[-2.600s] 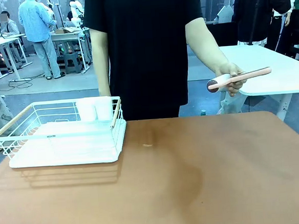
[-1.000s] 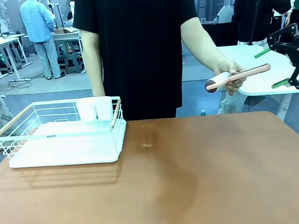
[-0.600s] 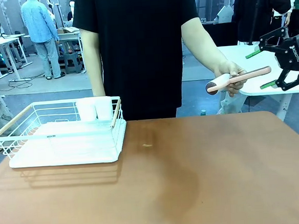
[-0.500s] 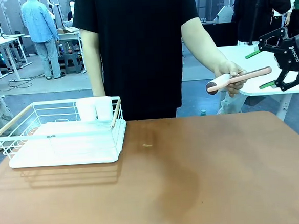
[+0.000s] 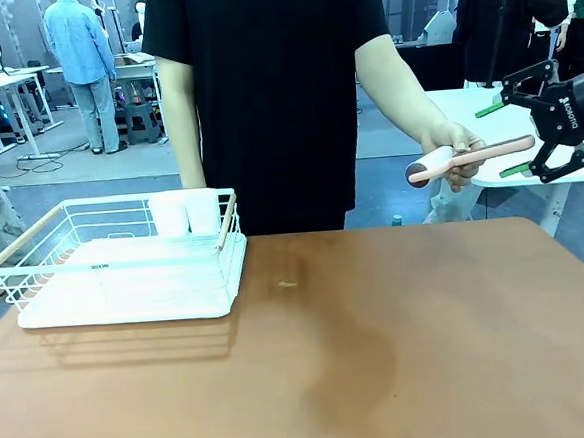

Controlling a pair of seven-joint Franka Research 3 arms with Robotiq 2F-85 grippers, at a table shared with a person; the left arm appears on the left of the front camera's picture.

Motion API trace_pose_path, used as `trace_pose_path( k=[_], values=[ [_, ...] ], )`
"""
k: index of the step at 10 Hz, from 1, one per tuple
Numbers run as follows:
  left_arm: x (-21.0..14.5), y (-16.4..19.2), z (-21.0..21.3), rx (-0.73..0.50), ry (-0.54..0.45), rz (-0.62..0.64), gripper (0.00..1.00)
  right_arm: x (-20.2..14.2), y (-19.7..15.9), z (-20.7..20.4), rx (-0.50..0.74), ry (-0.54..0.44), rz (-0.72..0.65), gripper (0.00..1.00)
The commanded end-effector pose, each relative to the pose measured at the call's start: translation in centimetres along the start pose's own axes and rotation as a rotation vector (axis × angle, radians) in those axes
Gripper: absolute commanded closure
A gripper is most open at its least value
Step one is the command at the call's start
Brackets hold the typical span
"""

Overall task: Clean the table.
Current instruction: Pick up the Lint Roller when the human hands it over.

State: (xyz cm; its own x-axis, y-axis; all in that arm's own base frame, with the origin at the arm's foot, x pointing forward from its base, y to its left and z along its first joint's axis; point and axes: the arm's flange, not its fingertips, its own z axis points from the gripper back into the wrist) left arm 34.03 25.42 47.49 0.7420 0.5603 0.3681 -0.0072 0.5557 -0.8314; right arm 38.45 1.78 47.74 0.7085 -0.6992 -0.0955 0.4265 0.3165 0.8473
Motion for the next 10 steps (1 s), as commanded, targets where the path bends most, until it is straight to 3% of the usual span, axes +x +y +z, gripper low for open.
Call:
trace_pose_path(
  k=[1,4,5,6,7,8,9,10],
  values=[
    [0.10,-0.08,0.22,-0.029,-0.011,0.001,0.00,0.13,-0.85,-0.81,0.043,-0.017,0.013,0.00],
    [0.10,-0.08,0.22,-0.029,-0.011,0.001,0.00,0.39,-1.28,-0.99,0.062,-0.021,0.016,0.03],
    [0.10,-0.08,0.22,-0.029,-0.011,0.001,0.00,0.46,-1.36,-1.05,0.065,-0.020,0.018,0.19],
    [0.10,-0.08,0.22,-0.029,-0.011,0.001,0.00,0.51,-1.39,-1.01,0.069,-0.020,0.020,0.22],
    [0.10,-0.08,0.22,-0.029,-0.011,0.001,0.00,0.54,-1.40,-0.97,0.073,-0.022,0.022,0.39],
    [0.10,-0.08,0.22,-0.029,-0.011,0.001,0.00,0.56,-1.41,-0.91,0.075,-0.025,0.023,0.42],
    [0.10,-0.08,0.22,-0.029,-0.011,0.001,0.00,0.56,-1.40,-0.87,0.077,-0.026,0.025,0.58],
    [0.10,-0.08,0.22,-0.029,-0.011,0.001,0.00,0.58,-1.41,-0.84,0.077,-0.027,0.027,0.61]
  ],
)
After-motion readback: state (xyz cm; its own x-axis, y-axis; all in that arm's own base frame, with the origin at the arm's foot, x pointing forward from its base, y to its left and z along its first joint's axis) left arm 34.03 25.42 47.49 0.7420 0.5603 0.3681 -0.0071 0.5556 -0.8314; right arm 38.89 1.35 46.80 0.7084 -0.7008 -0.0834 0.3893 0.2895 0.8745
